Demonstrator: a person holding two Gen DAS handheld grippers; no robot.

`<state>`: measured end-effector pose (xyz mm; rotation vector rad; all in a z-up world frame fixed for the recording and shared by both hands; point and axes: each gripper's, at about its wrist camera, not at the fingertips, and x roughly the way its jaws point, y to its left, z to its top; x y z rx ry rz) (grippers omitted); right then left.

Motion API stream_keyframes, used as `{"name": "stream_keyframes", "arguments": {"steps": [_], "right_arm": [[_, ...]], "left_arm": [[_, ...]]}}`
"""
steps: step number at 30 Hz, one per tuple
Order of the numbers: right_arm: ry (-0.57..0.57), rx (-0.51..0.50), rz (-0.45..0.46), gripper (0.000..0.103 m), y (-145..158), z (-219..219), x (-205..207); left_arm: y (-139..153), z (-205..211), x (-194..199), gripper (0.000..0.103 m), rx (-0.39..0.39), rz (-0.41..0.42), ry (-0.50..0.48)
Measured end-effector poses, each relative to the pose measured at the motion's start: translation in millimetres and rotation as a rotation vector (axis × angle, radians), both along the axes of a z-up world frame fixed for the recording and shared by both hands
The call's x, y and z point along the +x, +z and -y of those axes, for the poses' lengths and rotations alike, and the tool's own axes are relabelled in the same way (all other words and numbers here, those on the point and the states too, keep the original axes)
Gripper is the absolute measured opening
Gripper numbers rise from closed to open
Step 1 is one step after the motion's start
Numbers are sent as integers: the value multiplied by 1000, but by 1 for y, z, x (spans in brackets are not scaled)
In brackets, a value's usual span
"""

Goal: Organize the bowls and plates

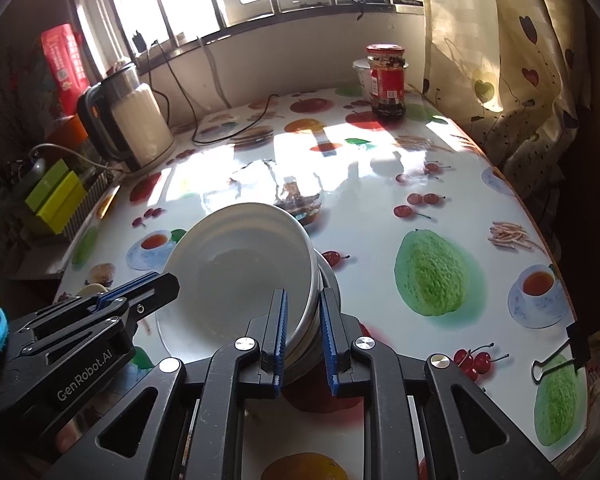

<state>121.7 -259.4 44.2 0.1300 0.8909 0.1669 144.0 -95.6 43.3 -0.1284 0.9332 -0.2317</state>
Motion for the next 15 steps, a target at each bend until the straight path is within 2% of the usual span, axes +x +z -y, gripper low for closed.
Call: {"name": "stream_keyframes", "arguments": {"steps": [15], "right_arm": [[2, 2, 1, 20, -1, 1, 0]], "left_arm": [[0, -1, 3, 11, -11, -5, 0]]}}
